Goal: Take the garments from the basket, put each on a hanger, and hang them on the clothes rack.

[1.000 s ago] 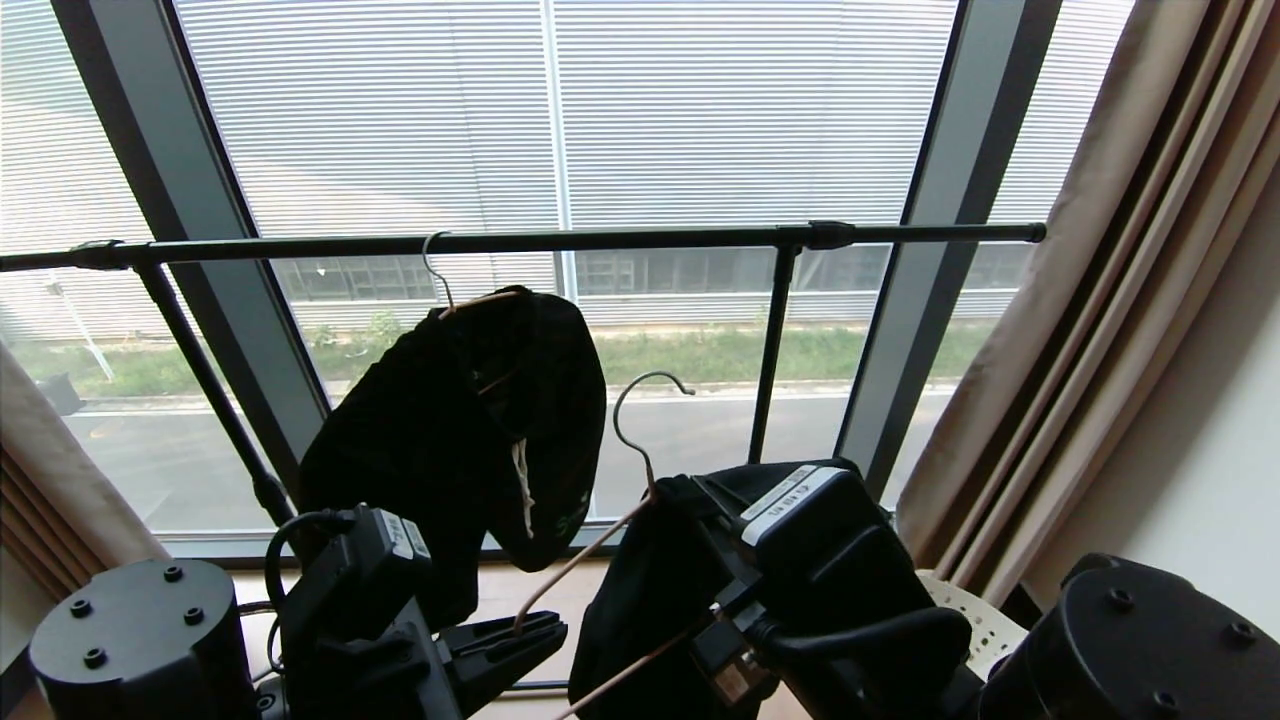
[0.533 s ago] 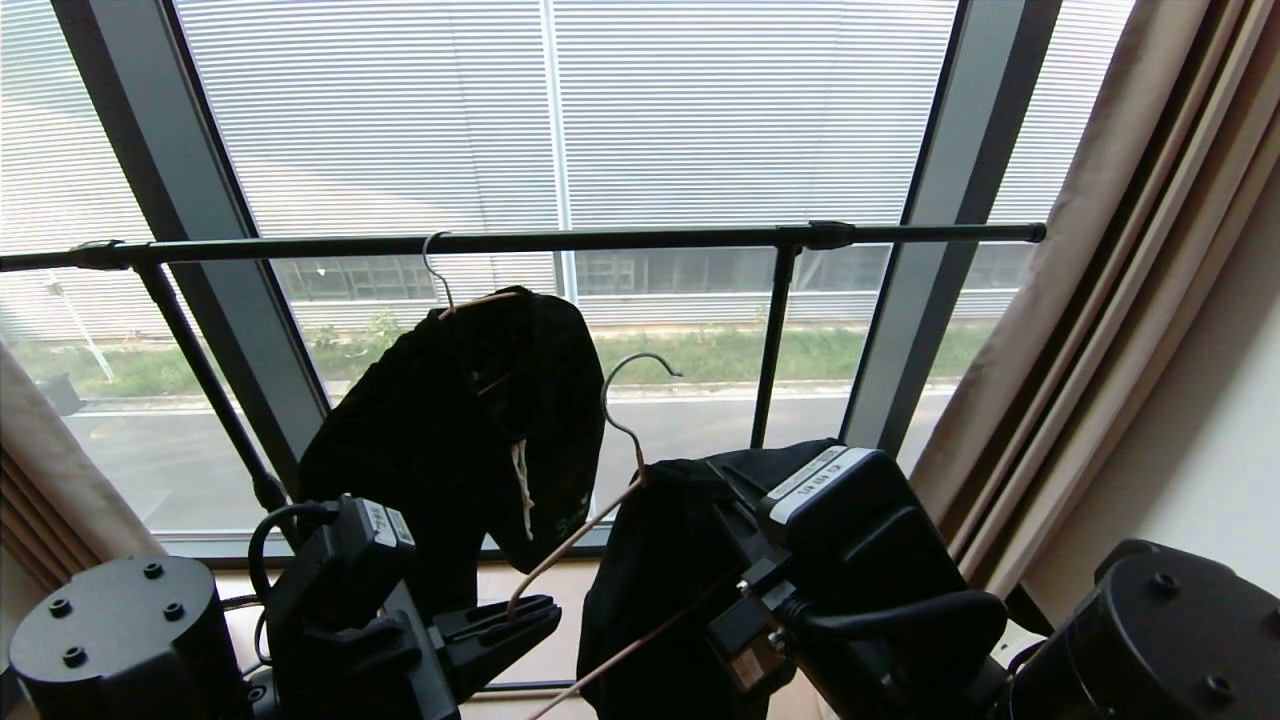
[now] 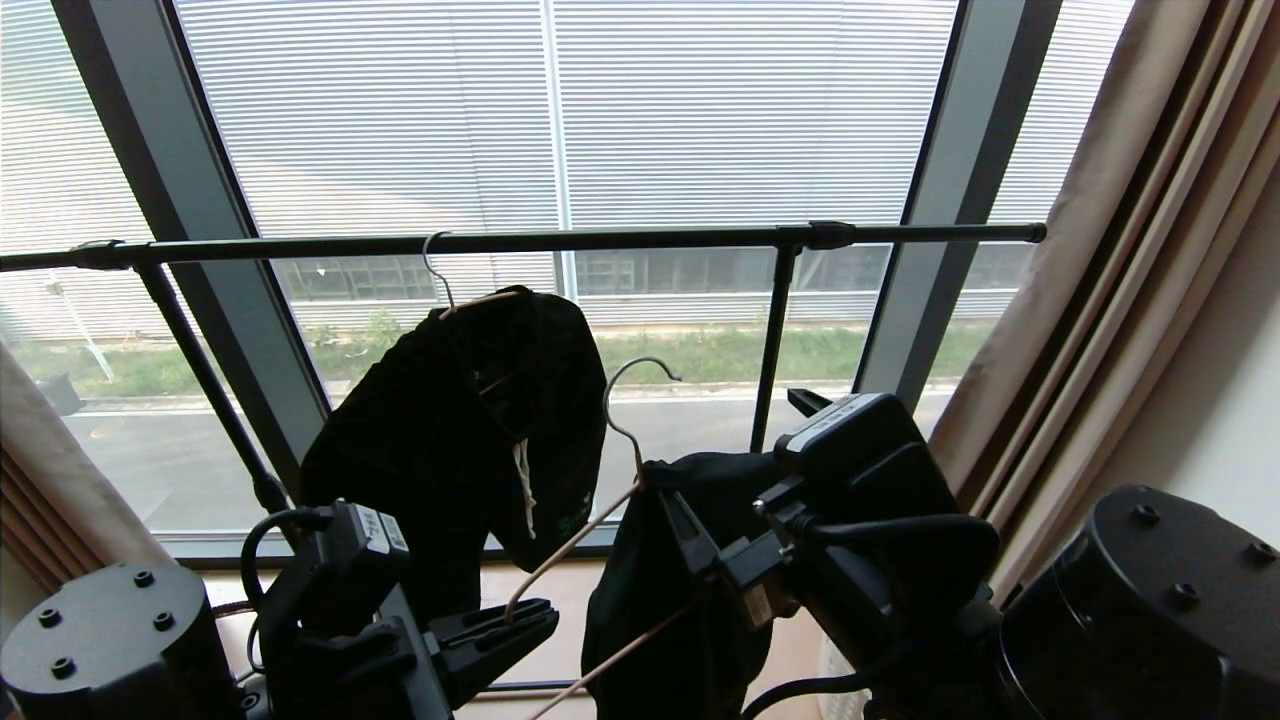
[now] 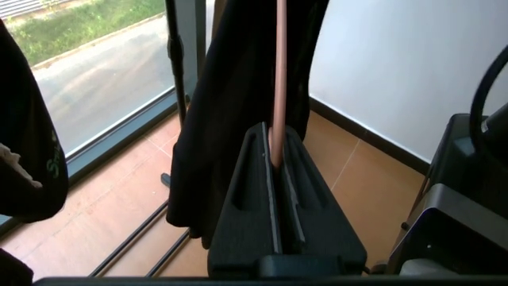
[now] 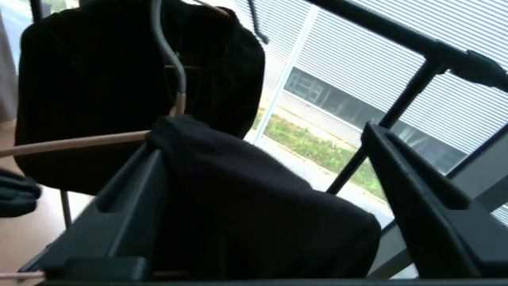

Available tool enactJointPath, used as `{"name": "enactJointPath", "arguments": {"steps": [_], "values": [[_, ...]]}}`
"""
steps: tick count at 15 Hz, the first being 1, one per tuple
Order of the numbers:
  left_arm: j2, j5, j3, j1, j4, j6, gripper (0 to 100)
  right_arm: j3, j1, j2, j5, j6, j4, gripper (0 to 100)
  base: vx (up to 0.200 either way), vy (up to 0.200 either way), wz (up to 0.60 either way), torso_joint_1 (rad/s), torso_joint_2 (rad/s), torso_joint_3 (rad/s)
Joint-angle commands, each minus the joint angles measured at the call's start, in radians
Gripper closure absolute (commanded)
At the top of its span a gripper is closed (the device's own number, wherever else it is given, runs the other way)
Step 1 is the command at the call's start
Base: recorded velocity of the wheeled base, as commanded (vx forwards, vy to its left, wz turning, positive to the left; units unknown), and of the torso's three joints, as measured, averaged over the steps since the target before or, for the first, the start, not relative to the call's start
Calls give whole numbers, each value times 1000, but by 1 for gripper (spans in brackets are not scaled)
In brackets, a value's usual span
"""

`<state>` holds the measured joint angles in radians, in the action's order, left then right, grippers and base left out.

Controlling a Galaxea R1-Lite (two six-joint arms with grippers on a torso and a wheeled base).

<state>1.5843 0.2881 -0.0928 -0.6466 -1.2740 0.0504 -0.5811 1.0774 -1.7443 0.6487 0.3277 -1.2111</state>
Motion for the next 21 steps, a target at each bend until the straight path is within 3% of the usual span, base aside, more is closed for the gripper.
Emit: {"name": "enactJointPath", "arguments": {"steps": [1, 5, 12, 21], "values": [[0, 0, 5, -2, -1, 0, 100, -11, -13, -4, 0, 1, -1, 0, 0, 0, 0, 0, 0, 0], [2, 0, 11, -5, -18, 0, 100, -46, -65, -17, 0, -2, 1, 0, 0, 0, 0, 0, 0, 0], [3, 0, 27, -22, -67, 0, 100, -54, -60, -70, 0, -7, -4, 0, 0, 0, 0, 0, 0, 0], [57, -1, 27, 30, -153, 2, 100, -31, -28, -31, 8, -4, -1, 0, 0, 0, 0, 0, 0, 0]]}}
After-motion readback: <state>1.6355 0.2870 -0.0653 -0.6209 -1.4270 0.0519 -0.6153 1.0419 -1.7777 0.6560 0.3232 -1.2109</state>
